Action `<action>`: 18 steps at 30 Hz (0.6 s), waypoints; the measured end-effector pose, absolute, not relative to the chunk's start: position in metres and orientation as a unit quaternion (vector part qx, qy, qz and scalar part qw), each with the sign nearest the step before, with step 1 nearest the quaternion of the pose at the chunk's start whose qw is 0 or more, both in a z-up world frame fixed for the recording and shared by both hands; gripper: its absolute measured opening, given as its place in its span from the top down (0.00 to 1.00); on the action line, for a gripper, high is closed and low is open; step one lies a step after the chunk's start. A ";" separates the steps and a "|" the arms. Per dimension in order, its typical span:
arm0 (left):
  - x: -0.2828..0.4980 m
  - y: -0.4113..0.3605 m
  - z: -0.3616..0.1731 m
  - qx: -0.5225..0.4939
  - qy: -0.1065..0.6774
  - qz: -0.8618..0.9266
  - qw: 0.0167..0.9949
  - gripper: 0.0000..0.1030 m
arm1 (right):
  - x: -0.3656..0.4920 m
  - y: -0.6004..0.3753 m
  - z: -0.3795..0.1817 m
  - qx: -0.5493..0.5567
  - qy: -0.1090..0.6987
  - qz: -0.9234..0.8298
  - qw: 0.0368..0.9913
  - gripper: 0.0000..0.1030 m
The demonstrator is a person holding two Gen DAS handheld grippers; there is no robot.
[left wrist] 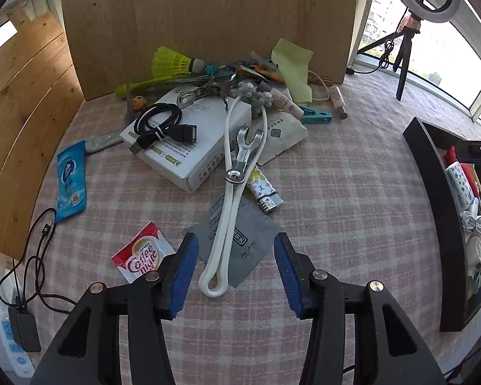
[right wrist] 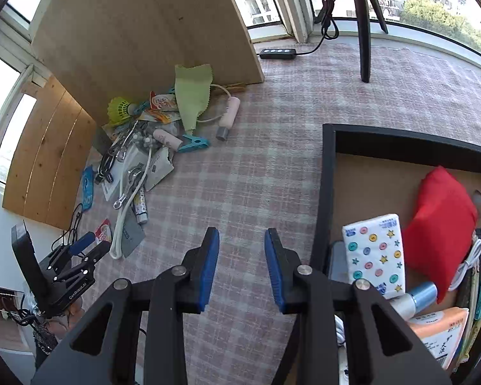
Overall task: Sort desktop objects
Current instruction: 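Grasp the white massager strap with the left tool while the right tool grasps its knobbed end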
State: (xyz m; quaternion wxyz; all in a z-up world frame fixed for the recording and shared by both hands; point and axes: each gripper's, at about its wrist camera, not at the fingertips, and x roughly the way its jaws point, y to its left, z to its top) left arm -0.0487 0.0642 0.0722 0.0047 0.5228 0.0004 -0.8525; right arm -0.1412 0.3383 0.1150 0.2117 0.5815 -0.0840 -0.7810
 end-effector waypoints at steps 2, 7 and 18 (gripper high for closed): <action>-0.051 0.054 0.068 0.526 0.004 -0.851 0.007 0.58 | -0.152 0.307 0.114 0.581 -0.081 -0.776 0.231 0.72; -0.061 0.046 0.056 0.538 0.005 -0.843 -0.010 0.59 | -0.179 0.236 0.103 0.589 -0.065 -0.761 0.265 0.73; -0.083 0.061 0.033 0.559 -0.011 -0.828 -0.045 0.64 | -0.228 0.158 0.049 0.638 -0.085 -0.715 0.272 0.81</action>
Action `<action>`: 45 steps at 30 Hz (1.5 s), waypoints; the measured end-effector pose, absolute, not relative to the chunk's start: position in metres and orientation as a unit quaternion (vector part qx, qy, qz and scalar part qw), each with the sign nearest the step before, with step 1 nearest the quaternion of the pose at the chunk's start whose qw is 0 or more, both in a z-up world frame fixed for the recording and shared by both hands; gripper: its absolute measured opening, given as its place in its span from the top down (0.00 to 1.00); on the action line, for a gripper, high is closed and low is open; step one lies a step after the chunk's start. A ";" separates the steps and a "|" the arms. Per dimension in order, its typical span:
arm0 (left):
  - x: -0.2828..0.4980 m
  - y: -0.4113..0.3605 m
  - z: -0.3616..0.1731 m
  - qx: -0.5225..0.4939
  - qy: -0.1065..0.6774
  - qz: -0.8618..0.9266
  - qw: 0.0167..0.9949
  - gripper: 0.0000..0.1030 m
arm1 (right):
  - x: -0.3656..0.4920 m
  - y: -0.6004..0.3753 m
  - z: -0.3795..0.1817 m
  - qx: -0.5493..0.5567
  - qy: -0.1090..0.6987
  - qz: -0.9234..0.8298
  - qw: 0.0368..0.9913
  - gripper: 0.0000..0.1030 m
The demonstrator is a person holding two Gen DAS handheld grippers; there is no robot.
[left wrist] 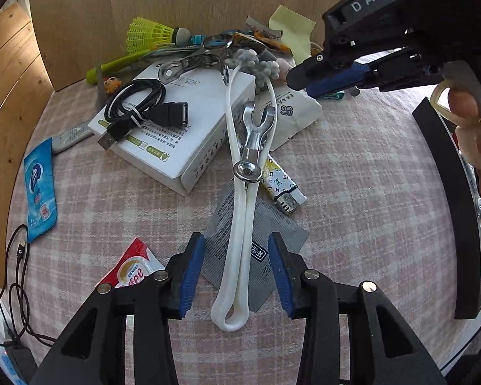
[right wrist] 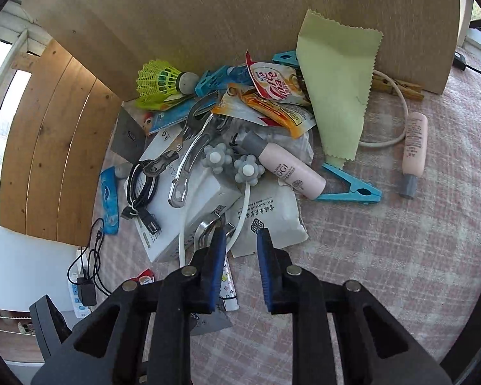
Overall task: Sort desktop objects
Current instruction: 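Grasp the white massager strap with the left tool while the right tool grasps its knobbed end, then carry the white massager into the tray and open both tools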
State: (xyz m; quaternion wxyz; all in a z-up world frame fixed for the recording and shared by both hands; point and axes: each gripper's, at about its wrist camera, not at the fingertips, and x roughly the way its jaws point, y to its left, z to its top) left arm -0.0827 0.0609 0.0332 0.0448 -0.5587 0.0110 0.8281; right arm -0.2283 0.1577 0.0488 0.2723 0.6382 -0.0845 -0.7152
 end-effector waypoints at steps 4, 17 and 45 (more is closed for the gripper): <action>-0.089 0.063 0.033 -0.557 0.011 0.829 0.053 0.64 | -0.240 0.151 0.036 0.647 -0.084 -0.713 0.258 0.81; -0.096 0.072 0.032 -0.557 0.014 0.828 0.070 0.86 | -0.253 0.129 0.019 0.649 -0.080 -0.714 0.250 0.93; -0.037 0.158 0.084 -0.527 0.003 0.837 0.149 0.88 | -0.194 0.248 0.083 0.605 -0.126 -0.749 0.241 0.96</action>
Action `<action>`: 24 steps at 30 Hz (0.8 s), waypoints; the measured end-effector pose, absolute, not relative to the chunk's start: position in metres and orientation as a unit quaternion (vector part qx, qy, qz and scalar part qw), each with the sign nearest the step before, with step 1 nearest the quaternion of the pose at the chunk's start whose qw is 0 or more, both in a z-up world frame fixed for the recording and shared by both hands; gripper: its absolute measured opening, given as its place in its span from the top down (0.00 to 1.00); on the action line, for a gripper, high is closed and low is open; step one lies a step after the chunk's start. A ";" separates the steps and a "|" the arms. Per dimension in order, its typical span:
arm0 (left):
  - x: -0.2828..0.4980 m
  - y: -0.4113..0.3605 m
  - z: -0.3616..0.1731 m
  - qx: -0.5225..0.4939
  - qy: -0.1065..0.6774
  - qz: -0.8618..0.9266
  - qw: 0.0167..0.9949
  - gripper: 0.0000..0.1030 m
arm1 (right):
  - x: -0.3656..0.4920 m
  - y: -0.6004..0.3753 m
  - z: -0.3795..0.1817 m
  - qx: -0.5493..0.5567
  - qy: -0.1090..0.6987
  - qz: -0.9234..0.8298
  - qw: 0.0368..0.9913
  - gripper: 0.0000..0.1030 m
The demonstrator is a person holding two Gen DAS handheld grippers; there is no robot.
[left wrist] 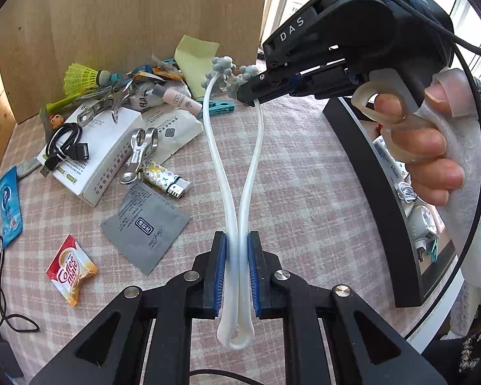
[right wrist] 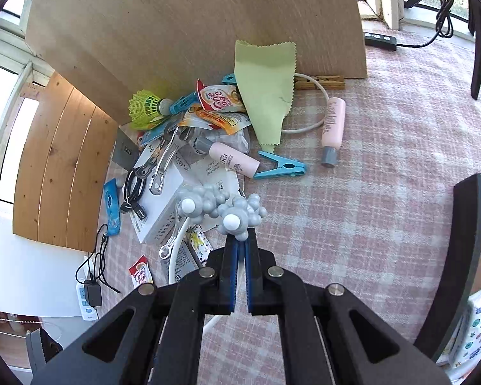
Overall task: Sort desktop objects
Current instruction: 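Carry the white massager into the tray and open both tools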
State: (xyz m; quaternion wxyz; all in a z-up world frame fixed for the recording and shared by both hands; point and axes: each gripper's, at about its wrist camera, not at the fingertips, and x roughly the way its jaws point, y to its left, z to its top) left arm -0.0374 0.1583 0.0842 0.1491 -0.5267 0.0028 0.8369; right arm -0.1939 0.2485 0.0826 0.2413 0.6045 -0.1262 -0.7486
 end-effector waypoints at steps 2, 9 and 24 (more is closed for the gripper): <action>-0.035 0.172 0.090 -0.522 0.010 0.837 0.161 0.88 | -0.190 0.271 0.093 0.596 -0.131 -0.757 0.234 0.96; -0.030 0.247 0.102 -0.510 0.041 0.830 0.220 0.88 | -0.172 0.357 0.118 0.576 -0.150 -0.782 0.186 0.96; -0.008 0.449 0.128 -0.469 0.127 0.796 0.362 0.87 | -0.130 0.581 0.155 0.552 -0.164 -0.817 0.013 0.96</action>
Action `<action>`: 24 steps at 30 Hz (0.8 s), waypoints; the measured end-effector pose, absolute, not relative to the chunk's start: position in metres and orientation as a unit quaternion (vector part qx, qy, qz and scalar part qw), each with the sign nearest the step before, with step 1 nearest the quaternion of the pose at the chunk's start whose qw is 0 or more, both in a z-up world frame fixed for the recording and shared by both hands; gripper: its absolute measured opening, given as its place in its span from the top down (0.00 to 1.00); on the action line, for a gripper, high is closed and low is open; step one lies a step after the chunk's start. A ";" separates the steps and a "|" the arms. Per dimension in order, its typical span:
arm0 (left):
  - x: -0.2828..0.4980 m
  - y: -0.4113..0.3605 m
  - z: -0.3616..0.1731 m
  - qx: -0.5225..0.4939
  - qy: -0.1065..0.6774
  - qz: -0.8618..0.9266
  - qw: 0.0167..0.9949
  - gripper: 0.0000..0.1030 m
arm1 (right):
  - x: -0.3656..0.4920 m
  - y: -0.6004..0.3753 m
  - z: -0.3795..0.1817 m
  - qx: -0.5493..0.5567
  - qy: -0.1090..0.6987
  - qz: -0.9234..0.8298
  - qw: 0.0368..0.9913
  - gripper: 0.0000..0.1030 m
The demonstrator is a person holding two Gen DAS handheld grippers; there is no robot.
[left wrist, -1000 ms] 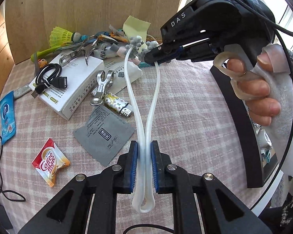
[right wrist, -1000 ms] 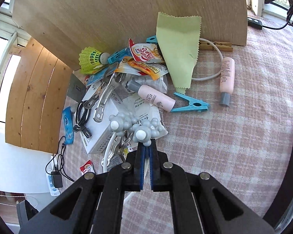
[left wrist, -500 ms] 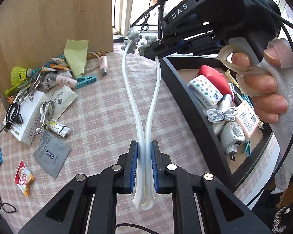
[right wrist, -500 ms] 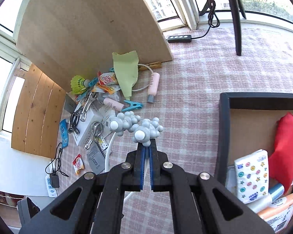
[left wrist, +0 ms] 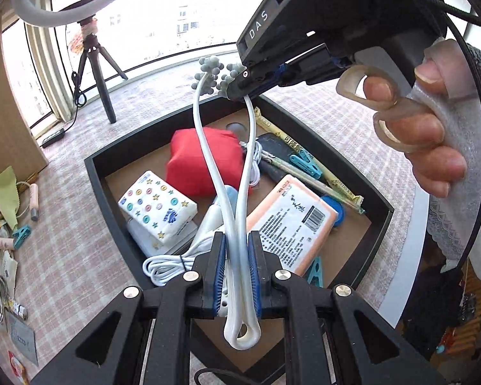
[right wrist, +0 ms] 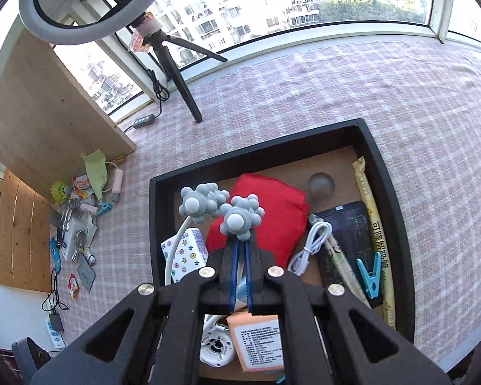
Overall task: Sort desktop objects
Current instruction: 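Carry the white massager into the tray and open both tools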
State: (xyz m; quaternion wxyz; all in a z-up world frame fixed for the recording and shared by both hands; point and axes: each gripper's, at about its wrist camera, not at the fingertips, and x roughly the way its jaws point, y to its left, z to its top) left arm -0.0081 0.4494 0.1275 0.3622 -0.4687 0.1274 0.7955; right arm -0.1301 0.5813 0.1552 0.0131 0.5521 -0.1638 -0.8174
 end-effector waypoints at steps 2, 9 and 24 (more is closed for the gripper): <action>-0.006 0.468 0.128 -0.465 0.134 0.793 0.370 0.87 | -0.127 0.602 0.158 0.549 -0.166 -0.819 -0.005 0.96; -0.005 0.492 0.127 -0.451 0.172 0.802 0.352 0.47 | -0.126 0.634 0.161 0.548 -0.149 -0.822 -0.041 0.73; -0.020 0.381 0.128 -0.459 0.143 0.837 0.261 0.48 | -0.130 0.570 0.154 0.543 -0.119 -0.831 0.033 0.65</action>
